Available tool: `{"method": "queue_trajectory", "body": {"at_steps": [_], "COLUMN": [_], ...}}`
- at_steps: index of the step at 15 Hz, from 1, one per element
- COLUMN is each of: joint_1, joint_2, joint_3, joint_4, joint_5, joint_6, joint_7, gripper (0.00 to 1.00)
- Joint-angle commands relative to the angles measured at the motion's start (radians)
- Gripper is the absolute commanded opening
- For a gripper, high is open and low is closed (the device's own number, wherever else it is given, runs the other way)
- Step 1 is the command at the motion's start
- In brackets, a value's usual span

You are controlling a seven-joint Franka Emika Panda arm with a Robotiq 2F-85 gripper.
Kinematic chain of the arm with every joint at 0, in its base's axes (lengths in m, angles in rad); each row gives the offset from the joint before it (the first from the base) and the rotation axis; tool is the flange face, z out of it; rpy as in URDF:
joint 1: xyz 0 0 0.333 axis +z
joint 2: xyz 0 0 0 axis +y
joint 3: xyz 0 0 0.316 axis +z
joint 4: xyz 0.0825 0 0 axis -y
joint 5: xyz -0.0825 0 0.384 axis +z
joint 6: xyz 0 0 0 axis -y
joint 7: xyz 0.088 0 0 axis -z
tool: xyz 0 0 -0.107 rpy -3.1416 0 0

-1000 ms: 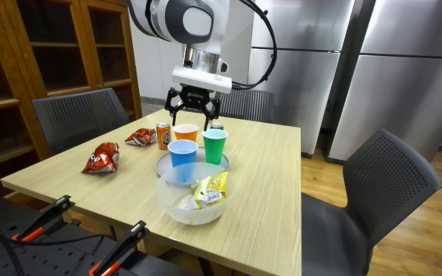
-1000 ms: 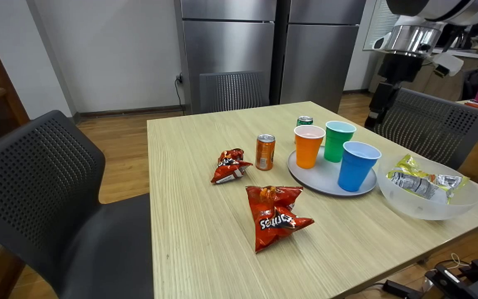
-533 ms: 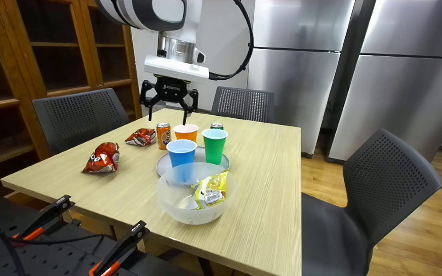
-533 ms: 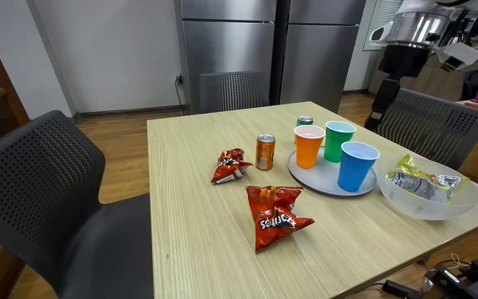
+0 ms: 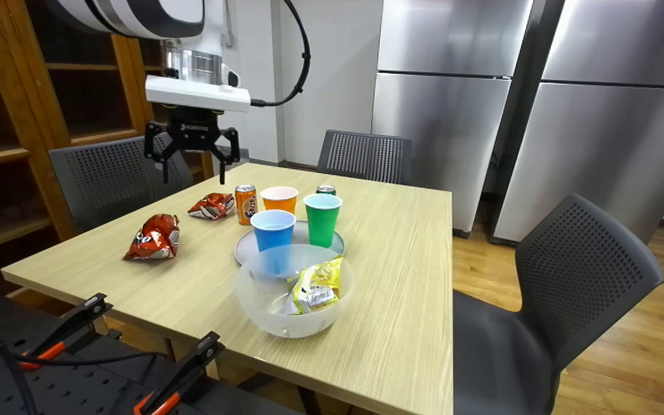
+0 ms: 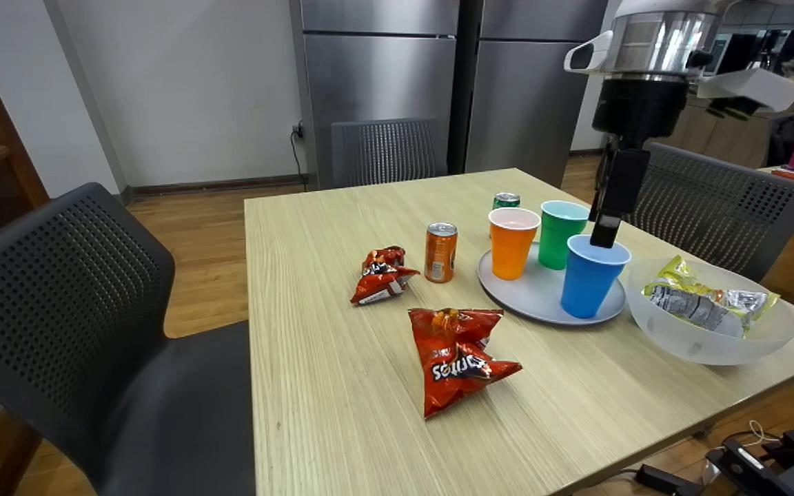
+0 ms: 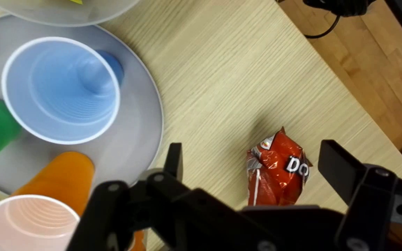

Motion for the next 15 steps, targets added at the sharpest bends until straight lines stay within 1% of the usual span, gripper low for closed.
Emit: {"method": "queue_trajectory", "body": {"at_steps": [1, 5, 8, 11, 15], "joint_1": [0.061, 0.126, 0.159, 0.181, 0.193], "joint_2": [-0.041, -0.013, 0.018, 0.073, 0.155], "joint_3": [0.051, 0.103, 0.131, 0.153, 0.171], "joint_4": [-0.059, -0.064, -0.048, -0.02, 0.03], "joint_5": [-0.07, -0.11, -0.133, -0.162, -0.174], "joint_6": [0.03, 0.039, 0.04, 0.063, 0.113], "joint_7": [0.099, 0.177, 0.23, 0.303, 0.403], "gripper": [1.0, 1.0, 1.0, 1.0, 1.0]}}
